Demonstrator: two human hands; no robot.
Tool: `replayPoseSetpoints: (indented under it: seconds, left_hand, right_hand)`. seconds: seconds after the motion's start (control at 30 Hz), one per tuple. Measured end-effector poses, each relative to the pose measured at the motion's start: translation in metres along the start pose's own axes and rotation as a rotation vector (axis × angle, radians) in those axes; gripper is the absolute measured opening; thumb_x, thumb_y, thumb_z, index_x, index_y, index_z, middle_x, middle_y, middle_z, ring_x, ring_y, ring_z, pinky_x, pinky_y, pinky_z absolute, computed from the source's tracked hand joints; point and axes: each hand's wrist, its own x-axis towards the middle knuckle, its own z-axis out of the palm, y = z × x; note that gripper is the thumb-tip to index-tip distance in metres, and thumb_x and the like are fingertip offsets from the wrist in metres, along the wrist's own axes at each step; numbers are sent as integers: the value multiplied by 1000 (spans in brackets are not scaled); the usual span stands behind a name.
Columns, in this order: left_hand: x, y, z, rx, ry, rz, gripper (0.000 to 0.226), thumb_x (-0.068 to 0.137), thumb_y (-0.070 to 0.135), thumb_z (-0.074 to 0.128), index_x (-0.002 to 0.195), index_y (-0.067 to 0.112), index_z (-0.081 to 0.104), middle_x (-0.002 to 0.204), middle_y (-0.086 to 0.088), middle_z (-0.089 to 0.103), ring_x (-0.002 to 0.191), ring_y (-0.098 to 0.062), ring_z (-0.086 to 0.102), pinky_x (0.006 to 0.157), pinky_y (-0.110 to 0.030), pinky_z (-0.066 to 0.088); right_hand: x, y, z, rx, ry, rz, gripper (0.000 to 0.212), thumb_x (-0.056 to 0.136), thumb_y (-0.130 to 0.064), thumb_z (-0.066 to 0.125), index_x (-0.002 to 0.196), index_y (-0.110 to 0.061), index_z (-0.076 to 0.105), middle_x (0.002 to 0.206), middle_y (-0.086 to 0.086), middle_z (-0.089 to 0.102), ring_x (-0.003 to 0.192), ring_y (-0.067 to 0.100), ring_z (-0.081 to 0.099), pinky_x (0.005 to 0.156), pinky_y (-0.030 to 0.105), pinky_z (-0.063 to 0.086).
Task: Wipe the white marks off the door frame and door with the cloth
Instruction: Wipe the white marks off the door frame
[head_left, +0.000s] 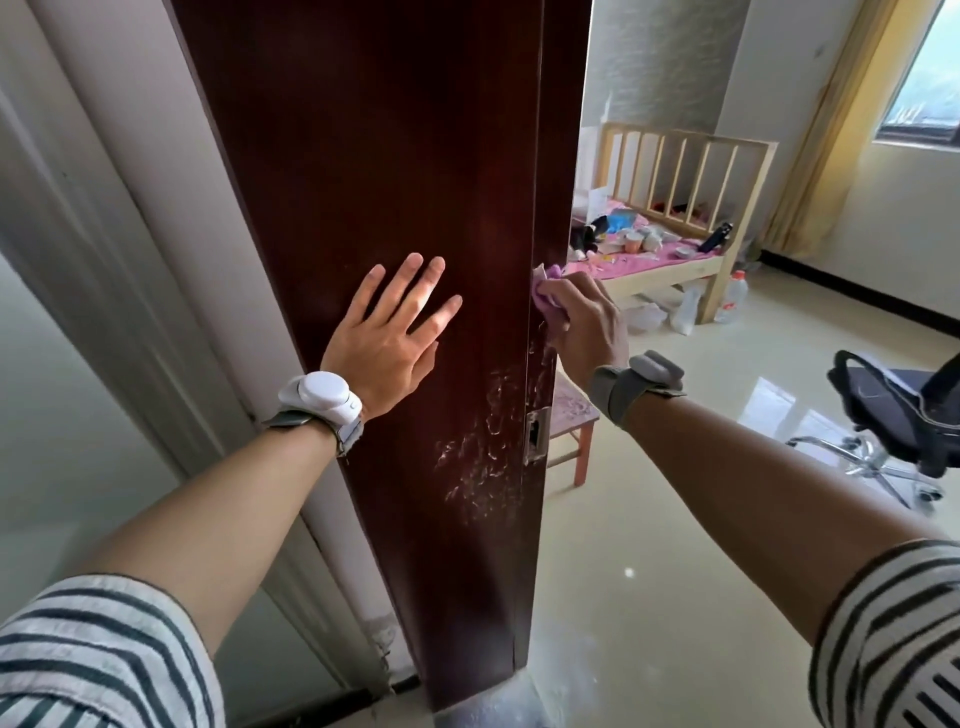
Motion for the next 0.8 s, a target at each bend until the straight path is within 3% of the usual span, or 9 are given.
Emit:
replayPoseSetpoints:
  seconds: [0.1,0.17,0.23,0.33,0.5,0.63,0.7,0.8]
  left_hand:
    - [1,4,5,24,47,-37,48,98,30,52,145,23,49,159,-12,31,148,-31,26,122,-49,13]
    - [3,10,8,32,82,-62,47,96,28,54,143,23,51,158,-12,33,147,-32,28,122,-49,11]
    - [5,15,11,55,105,-89,47,95,28,55,142,22,53,157,-12,34,147,-32,29,122,-50,10]
    - [4,18,13,69,130,-102,46,95,28,55,141,21,53,156,-14,35,146,-34,28,122,-52,11]
    - [4,19,17,88,148,-98,46,96,28,54,140,20,54,156,-15,37,146,-34,30,121,-53,12]
    - [3,20,19,112,156,-92,46,94,27,55,140,20,55,155,-15,38,145,-35,31,120,-54,15]
    - [3,19,18,121,153,-91,46,94,27,54,140,20,55,155,-15,37,145,-35,31,120,-54,14]
    - [3,18,17,134,154,-91,46,95,27,53,140,19,55,155,-16,37,145,-35,32,120,-54,14]
  right_hand:
    - [-14,23,-5,-83,-184,-37,23,93,-21,52,102,-13,72,91,7,64,86,29,58,62,31,43]
    - [-31,45,-12,-145,-301,27,21,93,-11,55,103,-12,73,92,9,64,87,30,58,64,31,41]
    - [-38,55,-20,-100,-263,48,24,88,-2,61,106,-13,73,93,9,63,84,30,58,64,35,48]
    - [-21,44,-14,-23,-169,-68,29,82,-1,68,108,-14,70,93,6,61,81,26,57,63,32,50]
    - [-11,22,2,80,-79,-126,25,78,1,57,98,-11,67,93,6,58,85,28,56,62,34,49]
    - [-43,36,9,-17,-223,-141,34,90,-23,41,95,-11,72,88,7,60,83,29,56,62,39,52]
    - [-51,48,4,-72,-274,-13,23,91,-15,52,100,-15,73,93,7,60,88,29,57,64,40,53]
    - [-50,51,-7,-67,-209,-2,33,79,5,64,104,-15,71,95,9,59,88,31,56,60,38,53]
